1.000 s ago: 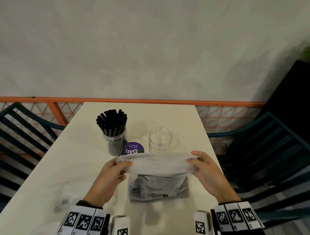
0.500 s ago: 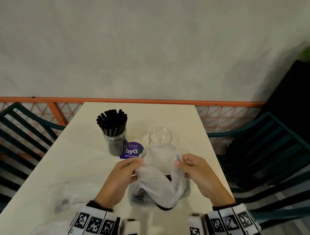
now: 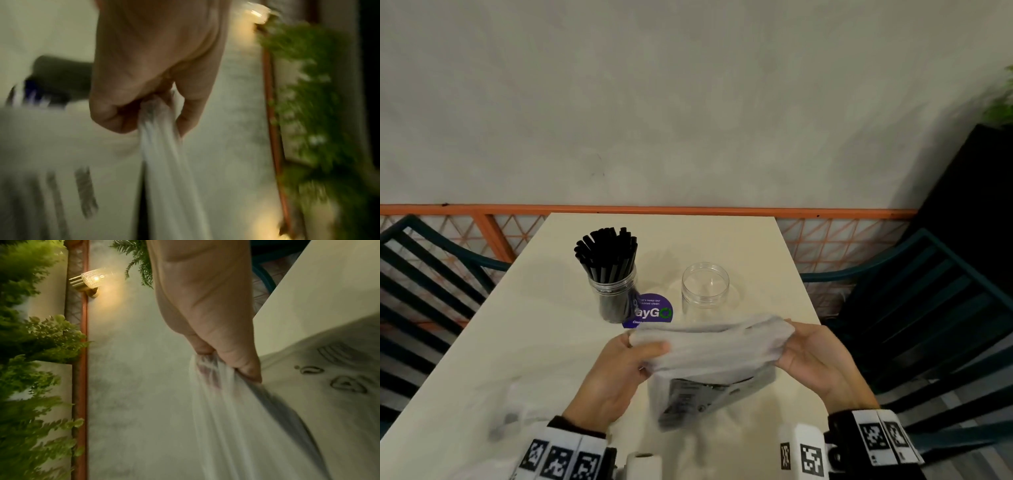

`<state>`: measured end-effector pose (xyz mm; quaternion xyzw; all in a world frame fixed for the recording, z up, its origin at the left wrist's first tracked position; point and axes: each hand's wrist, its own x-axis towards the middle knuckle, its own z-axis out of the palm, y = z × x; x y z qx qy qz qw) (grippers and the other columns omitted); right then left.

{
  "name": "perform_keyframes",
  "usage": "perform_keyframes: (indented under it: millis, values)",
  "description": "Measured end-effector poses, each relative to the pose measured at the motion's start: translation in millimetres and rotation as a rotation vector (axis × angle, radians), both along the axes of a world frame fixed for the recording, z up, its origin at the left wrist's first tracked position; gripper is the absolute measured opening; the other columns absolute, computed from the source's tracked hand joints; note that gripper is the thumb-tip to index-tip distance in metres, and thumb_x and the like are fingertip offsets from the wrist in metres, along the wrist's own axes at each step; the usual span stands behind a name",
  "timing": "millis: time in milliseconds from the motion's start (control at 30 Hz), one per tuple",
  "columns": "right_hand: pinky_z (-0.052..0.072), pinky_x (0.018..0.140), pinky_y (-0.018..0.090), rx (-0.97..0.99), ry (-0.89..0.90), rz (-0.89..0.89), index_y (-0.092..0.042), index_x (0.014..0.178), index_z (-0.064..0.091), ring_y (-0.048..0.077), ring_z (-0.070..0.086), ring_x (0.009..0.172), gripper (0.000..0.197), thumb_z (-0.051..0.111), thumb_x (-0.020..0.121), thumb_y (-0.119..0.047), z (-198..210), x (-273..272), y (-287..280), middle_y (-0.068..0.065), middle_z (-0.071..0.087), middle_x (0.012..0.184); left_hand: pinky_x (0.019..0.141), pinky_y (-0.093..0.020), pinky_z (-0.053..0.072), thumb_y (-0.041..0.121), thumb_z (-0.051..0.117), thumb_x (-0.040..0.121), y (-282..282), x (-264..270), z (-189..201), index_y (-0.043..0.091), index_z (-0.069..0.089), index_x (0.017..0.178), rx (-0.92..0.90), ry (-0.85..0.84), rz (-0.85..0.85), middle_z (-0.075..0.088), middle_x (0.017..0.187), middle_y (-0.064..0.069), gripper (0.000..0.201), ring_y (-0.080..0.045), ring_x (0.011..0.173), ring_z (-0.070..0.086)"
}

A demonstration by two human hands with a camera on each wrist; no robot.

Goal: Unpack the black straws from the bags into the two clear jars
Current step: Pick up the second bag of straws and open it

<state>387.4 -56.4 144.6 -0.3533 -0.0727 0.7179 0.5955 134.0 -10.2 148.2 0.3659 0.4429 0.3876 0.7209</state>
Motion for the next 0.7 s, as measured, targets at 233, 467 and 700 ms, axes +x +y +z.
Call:
perform_keyframes:
  millis: [233,467,700]
  values:
    - [0.057,0.060,0.035,0.153,-0.097,-0.081,-0.014,0.068,0.047,0.027,0.061,0.068,0.044,0.074,0.041,0.008,8,-1,-9,0.010,0.059,0.061,0.067,-0.024,0.045,0.006,0.063,0.068,-8,5,4,0.018,0.052,0.089,0.248,0.537,-0.071,0.059,0.092,-0.002,0.027,-0.015,0.085,0.056]
    - [0.048,0.069,0.036,0.078,-0.652,-0.219,-0.017,0.092,0.048,0.022,0.057,0.079,0.004,0.052,0.092,-0.015,15,-9,-6,0.011,0.059,0.088,0.063,-0.019,0.037,0.011,0.059,0.078,-14,5,0,0.022,0.049,0.088,0.386,0.826,-0.207,0.042,0.096,-0.001,0.018,-0.008,0.082,0.048]
    - [0.046,0.060,0.020,0.051,-1.003,-0.082,-0.010,0.096,0.053,0.011,0.051,0.072,0.030,0.035,0.098,-0.033,14,-32,-10,0.001,0.053,0.081,0.061,-0.021,0.038,0.021,0.071,0.075,-3,7,-3,0.015,0.049,0.093,0.519,0.865,0.062,0.053,0.087,-0.002,0.030,-0.021,0.080,0.053]
